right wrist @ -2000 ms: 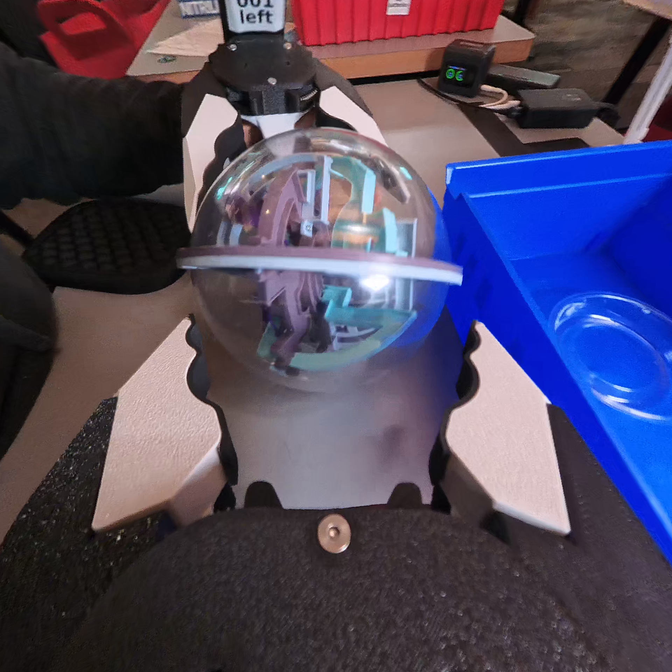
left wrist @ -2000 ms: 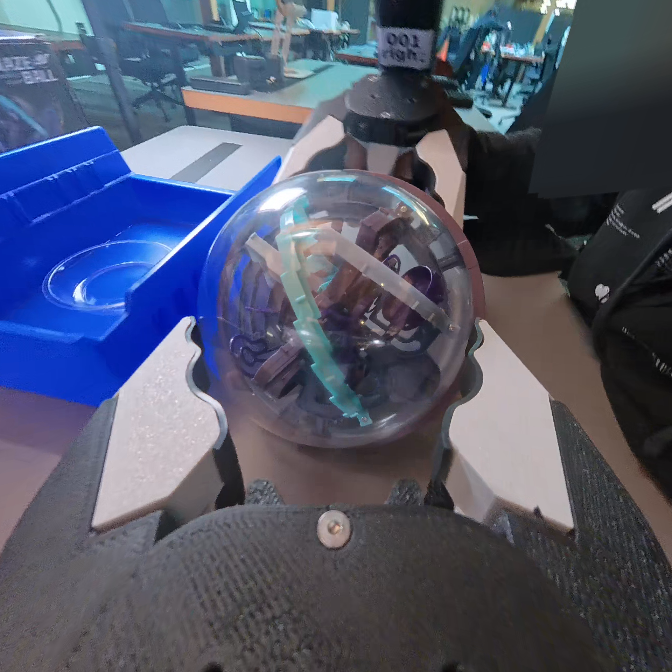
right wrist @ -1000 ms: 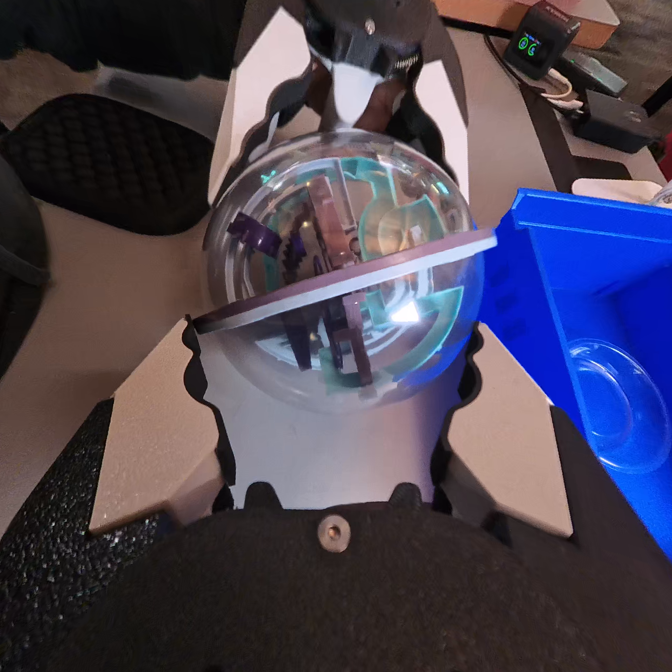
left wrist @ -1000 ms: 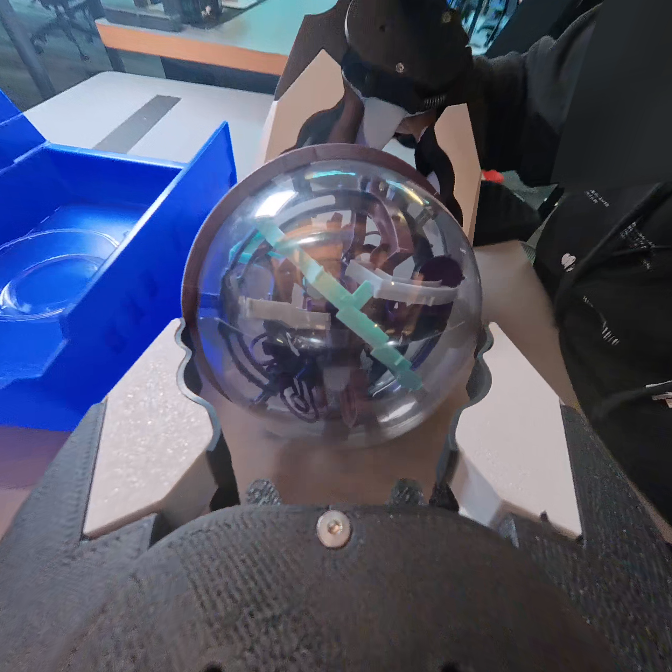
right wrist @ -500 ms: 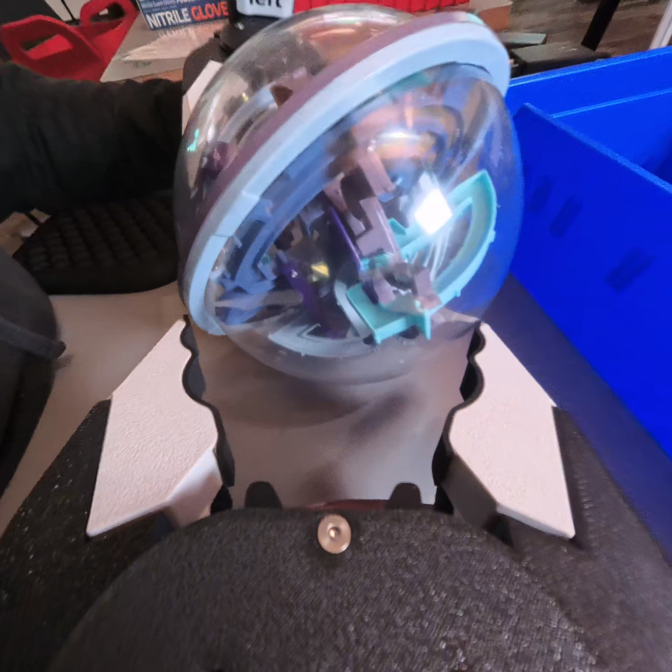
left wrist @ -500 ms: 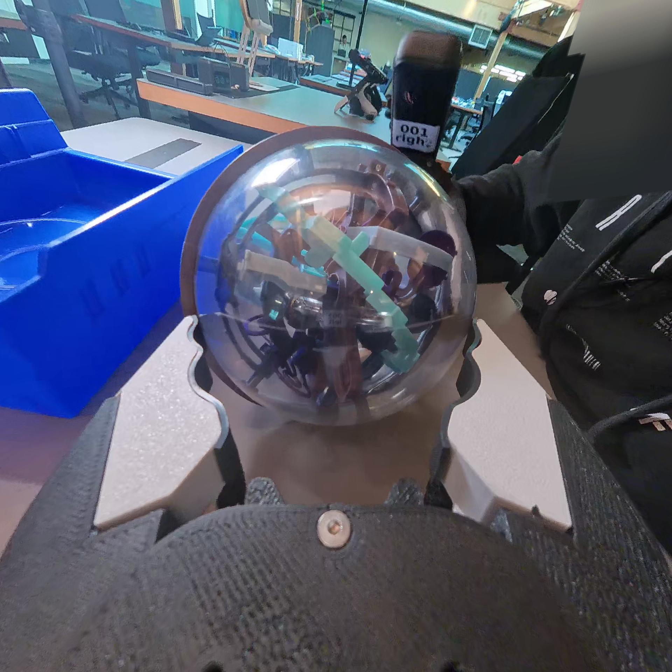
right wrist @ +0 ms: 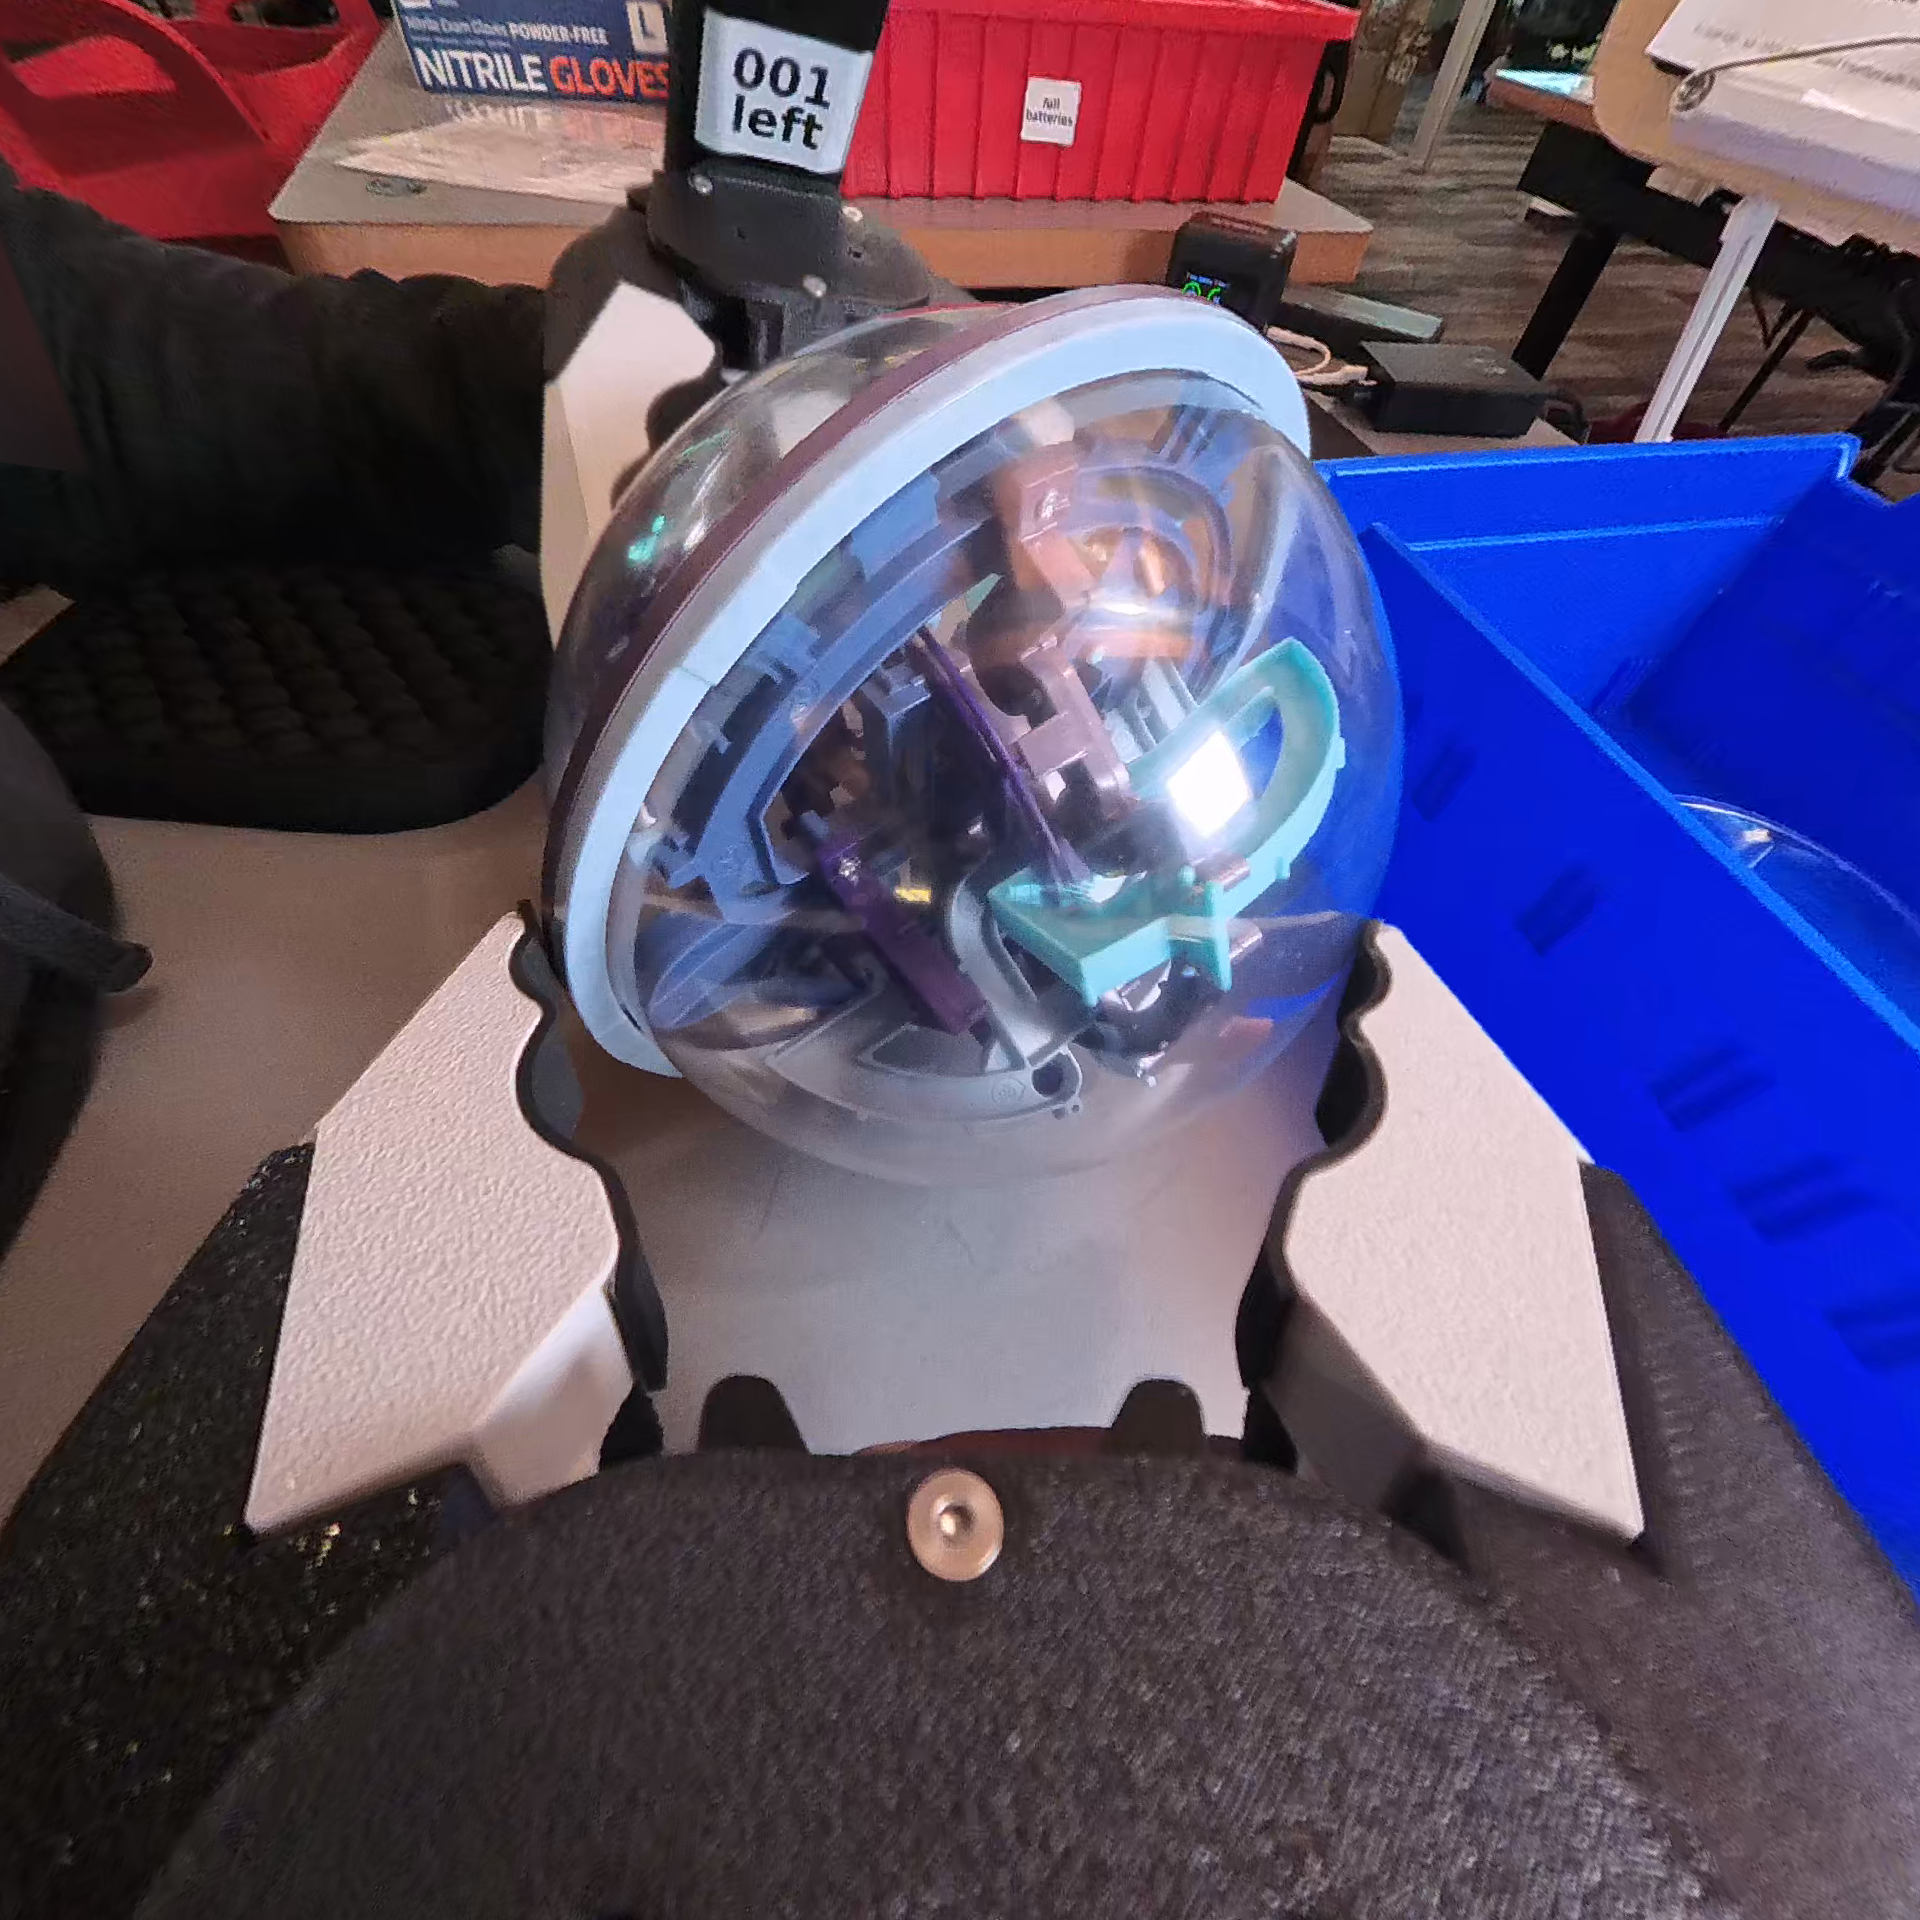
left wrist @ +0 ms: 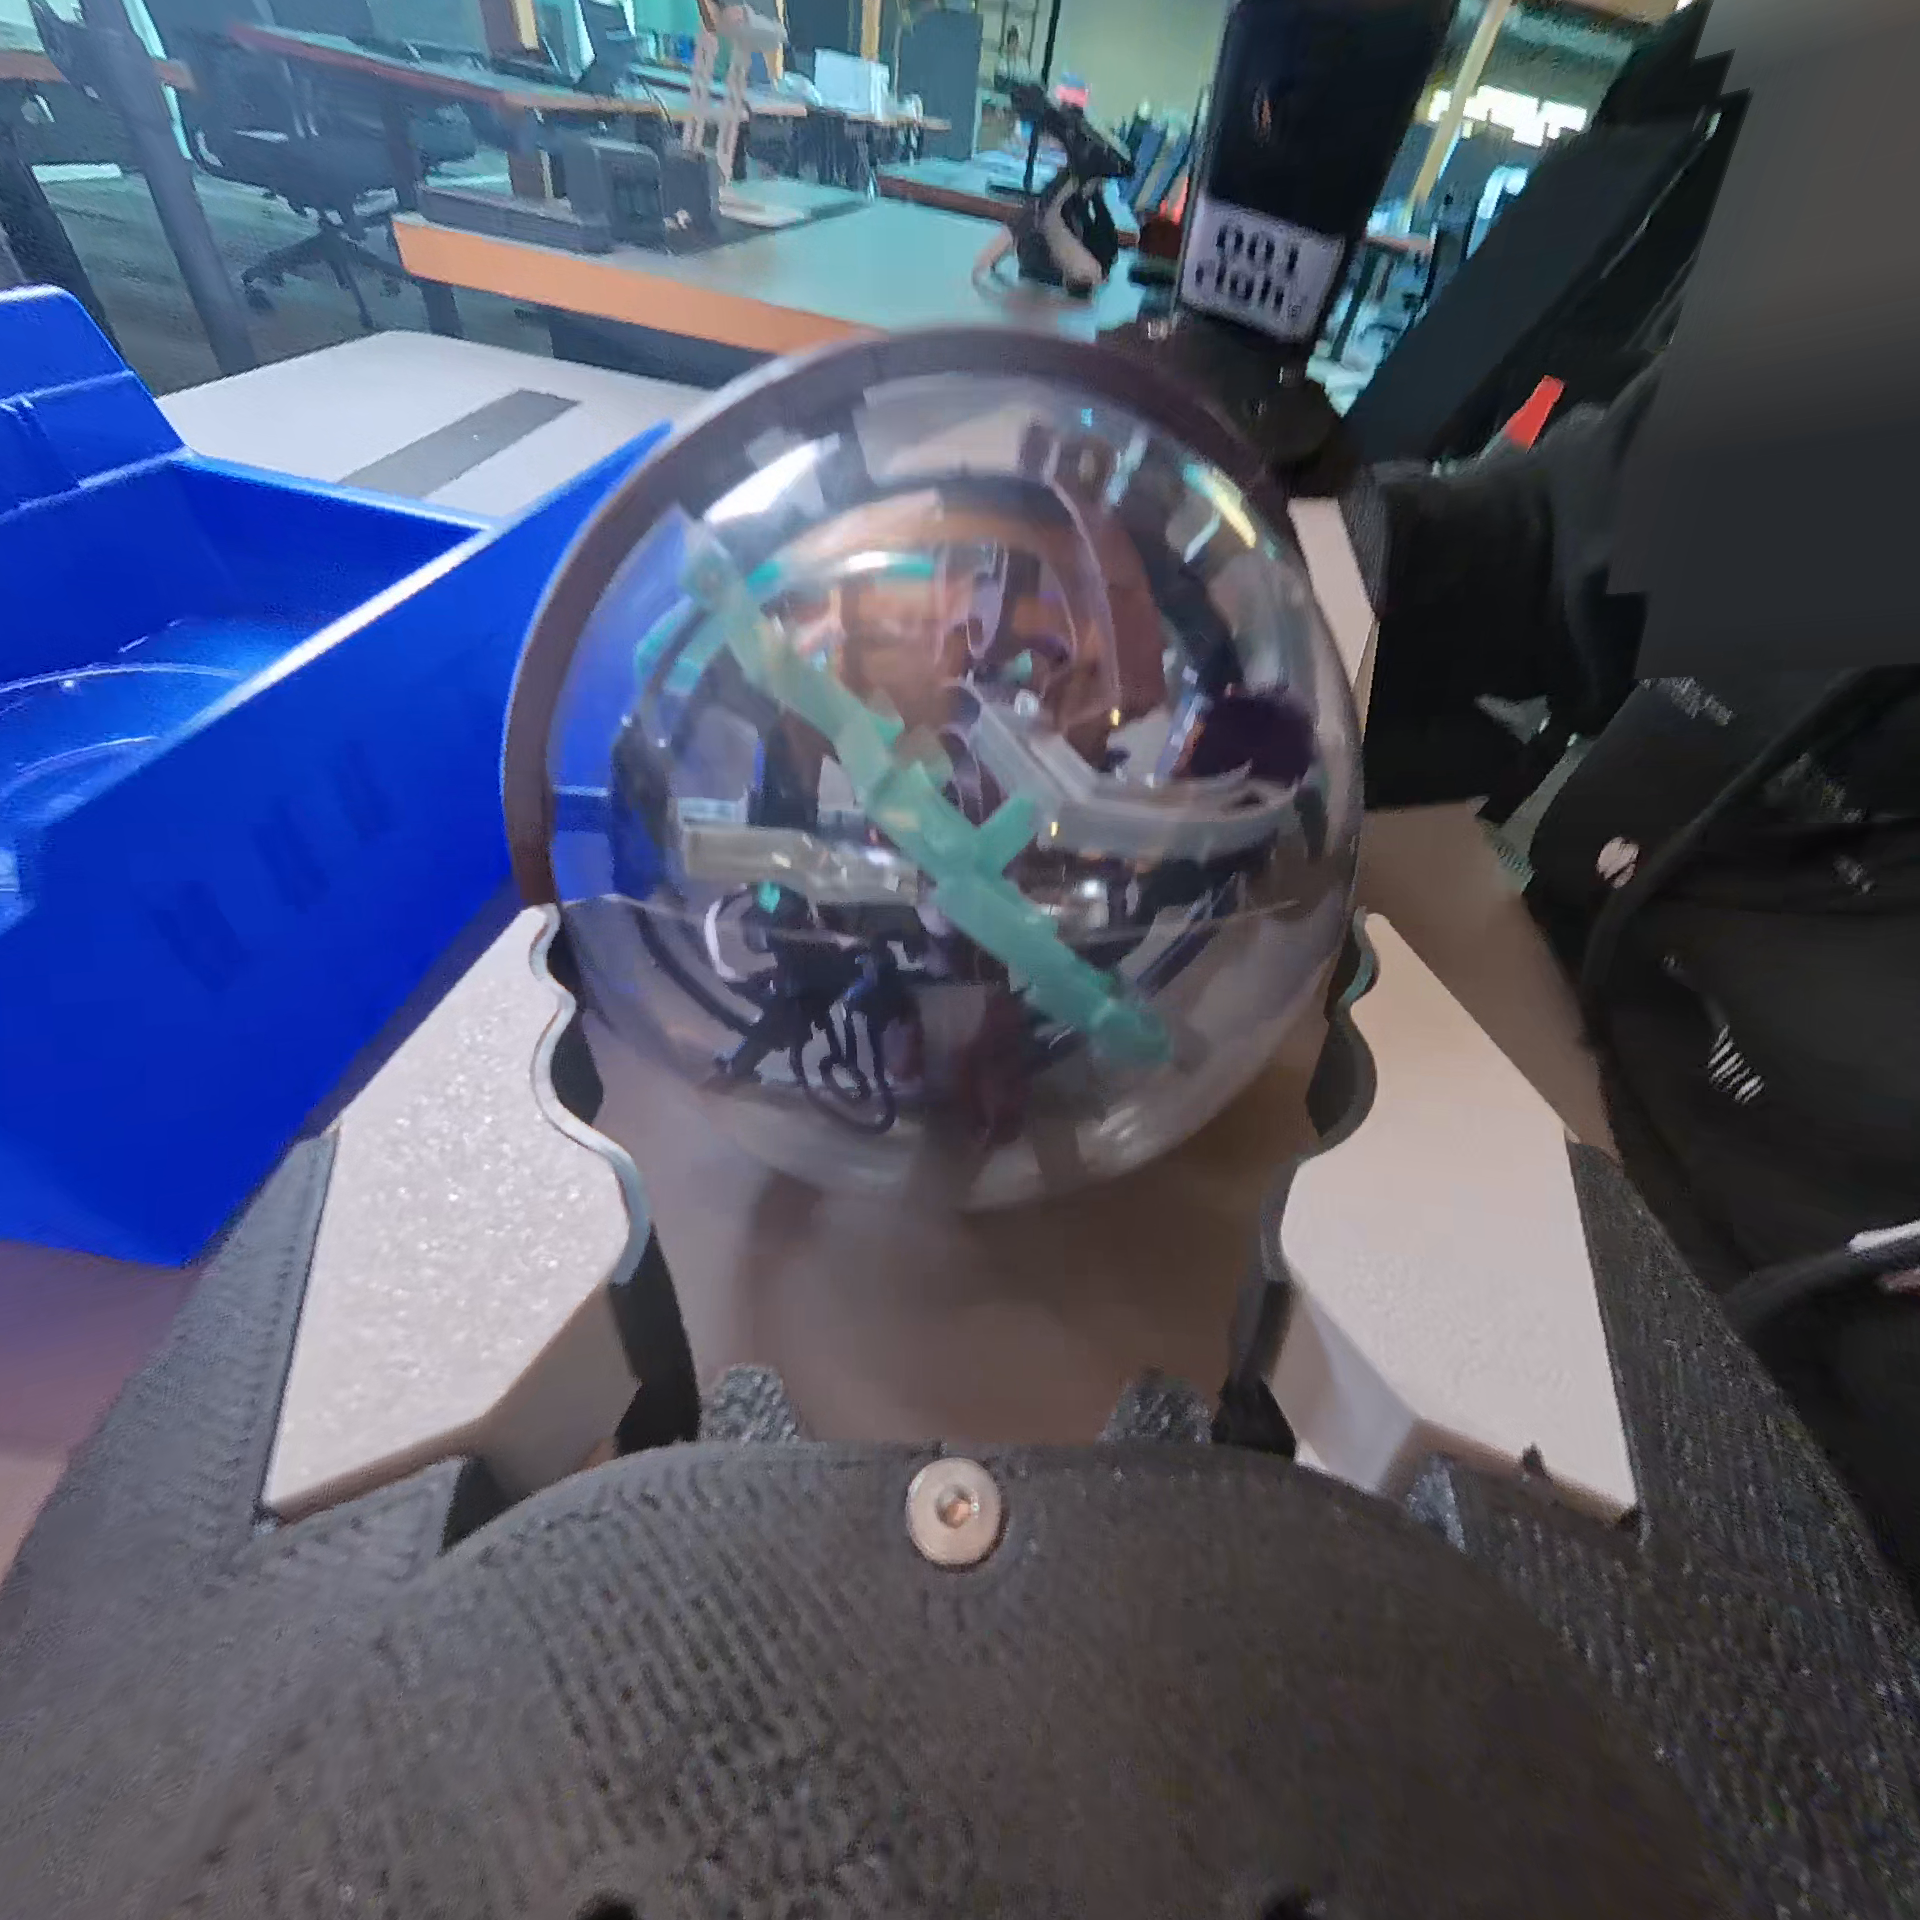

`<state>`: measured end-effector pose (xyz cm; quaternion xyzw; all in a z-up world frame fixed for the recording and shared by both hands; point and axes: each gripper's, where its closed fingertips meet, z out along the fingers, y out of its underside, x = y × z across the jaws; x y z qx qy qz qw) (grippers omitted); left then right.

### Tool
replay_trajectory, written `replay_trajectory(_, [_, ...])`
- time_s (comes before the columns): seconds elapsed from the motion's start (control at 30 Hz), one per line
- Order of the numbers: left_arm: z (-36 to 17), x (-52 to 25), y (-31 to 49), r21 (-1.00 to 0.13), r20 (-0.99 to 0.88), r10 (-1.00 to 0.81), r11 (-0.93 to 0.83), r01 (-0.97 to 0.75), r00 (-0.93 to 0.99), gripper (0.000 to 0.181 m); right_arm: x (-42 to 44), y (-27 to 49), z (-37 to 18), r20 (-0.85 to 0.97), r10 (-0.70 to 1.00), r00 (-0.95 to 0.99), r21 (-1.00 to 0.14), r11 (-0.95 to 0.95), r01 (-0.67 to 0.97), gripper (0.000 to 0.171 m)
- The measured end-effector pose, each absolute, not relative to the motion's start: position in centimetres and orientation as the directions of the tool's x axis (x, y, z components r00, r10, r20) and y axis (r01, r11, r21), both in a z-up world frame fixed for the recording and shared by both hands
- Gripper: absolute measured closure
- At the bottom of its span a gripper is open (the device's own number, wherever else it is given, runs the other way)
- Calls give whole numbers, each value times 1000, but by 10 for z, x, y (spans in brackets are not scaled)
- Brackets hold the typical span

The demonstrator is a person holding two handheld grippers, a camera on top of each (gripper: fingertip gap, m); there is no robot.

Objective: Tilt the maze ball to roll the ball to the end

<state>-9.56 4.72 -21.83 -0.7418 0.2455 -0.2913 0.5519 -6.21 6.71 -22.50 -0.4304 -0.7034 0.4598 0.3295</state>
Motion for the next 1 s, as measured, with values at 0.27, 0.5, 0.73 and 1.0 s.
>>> replay_trajectory(0.27, [-218, -87, 51, -961, 218, -684, -276, 30, 696, 37, -61, 64, -217, 109, 901, -419, -936, 235, 262, 26])
replay_trajectory(0.5, [-220, -83, 53, -962, 219, -681, -273, 35, 699, 37, -57, 66, -214, 125, 890, -439, -929, 260, 264, 26])
replay_trajectory(0.73, [-221, -79, 53, -957, 241, -659, -286, 59, 712, 37, -54, 67, -213, 106, 877, -469, -936, 247, 250, 26])
replay_trajectory(1.0, [-223, -75, 53, -950, 248, -630, -306, 59, 736, 37, -51, 69, -212, 101, 854, -511, -936, 255, 242, 26])
